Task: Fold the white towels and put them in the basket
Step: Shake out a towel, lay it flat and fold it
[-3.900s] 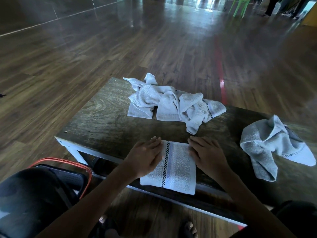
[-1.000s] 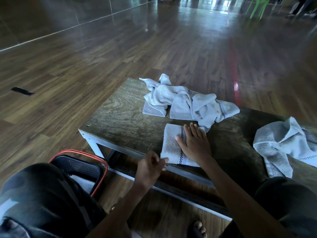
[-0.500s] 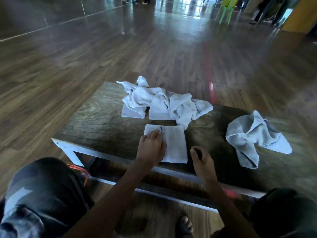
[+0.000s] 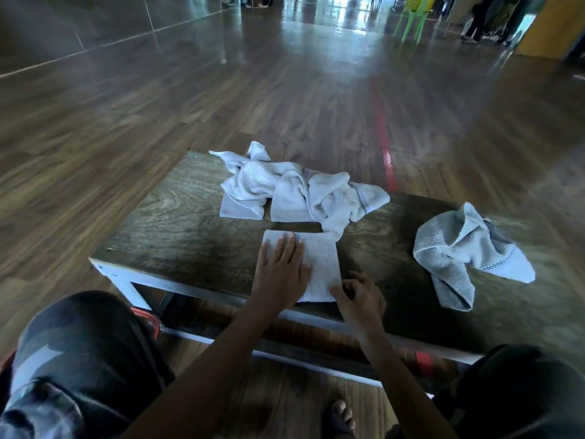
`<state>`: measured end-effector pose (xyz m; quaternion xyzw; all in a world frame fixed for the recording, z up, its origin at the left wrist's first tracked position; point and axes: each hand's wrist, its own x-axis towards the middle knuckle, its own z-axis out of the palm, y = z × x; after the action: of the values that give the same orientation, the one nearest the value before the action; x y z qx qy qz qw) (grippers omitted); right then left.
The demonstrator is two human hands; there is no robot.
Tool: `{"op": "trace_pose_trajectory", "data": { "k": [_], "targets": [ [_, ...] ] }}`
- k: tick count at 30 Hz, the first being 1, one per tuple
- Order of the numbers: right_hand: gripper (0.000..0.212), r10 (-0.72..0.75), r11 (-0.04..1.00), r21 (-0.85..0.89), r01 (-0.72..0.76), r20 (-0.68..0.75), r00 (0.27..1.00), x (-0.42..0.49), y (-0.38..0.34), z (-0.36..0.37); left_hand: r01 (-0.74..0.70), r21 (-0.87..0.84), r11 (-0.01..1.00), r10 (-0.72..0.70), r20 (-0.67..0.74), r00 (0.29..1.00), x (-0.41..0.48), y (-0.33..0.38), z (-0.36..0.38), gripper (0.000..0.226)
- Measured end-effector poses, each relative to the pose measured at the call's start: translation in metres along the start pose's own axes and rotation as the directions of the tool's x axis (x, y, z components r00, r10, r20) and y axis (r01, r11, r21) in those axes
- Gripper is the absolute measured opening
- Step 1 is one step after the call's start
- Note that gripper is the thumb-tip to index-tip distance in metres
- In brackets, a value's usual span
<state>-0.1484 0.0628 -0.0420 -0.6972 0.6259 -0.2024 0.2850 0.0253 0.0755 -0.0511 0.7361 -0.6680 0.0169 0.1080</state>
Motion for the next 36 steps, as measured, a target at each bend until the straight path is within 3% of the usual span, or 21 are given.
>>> {"op": "trace_pose_trajectory", "data": {
  "k": [3,7,11,14,21,26,31,36],
  "targets": [
    [0.036,-0.002,1.000,-0.013,0.003,0.054,0.999,-0.002,-0.001,-0.004,-0.004,0.003,1.000,0.004,0.001,1.000,0.000,-0.001,0.001,0.068],
    [0.021,0.005,0.999,0.044,-0.011,0.124,0.992,-0.004,-0.004,-0.012,-0.009,0.005,1.000,0.010,-0.009,1.000,0.000,0.000,0.001,0.070],
    [0.032,-0.025,0.997,-0.067,0.036,0.168,0.985,-0.004,-0.004,-0.012,0.003,-0.010,1.000,-0.003,-0.016,1.000,-0.001,0.001,-0.001,0.066],
    [0.029,-0.021,0.997,-0.070,0.036,0.195,0.981,-0.001,-0.001,-0.016,0.005,-0.019,1.000,-0.006,-0.033,0.999,0.000,-0.001,0.001,0.063],
    [0.029,-0.011,1.000,-0.003,0.012,0.087,0.996,0.000,0.002,-0.023,0.011,-0.020,1.000,-0.011,-0.015,1.000,0.001,-0.001,0.002,0.070],
    [0.026,-0.020,0.998,-0.060,0.026,0.090,0.996,-0.002,-0.003,-0.021,0.016,-0.028,0.999,-0.017,-0.042,0.999,0.000,0.000,0.003,0.066],
    [0.024,0.043,0.999,0.014,-0.045,0.145,0.989,-0.003,-0.011,-0.024,0.019,-0.039,0.999,-0.021,-0.032,0.999,0.000,0.000,0.001,0.067],
    [0.046,0.052,0.998,0.020,-0.057,0.209,0.977,-0.001,-0.019,-0.022,0.039,-0.034,0.999,-0.039,-0.022,0.999,-0.001,0.001,0.003,0.065]
  ]
}}
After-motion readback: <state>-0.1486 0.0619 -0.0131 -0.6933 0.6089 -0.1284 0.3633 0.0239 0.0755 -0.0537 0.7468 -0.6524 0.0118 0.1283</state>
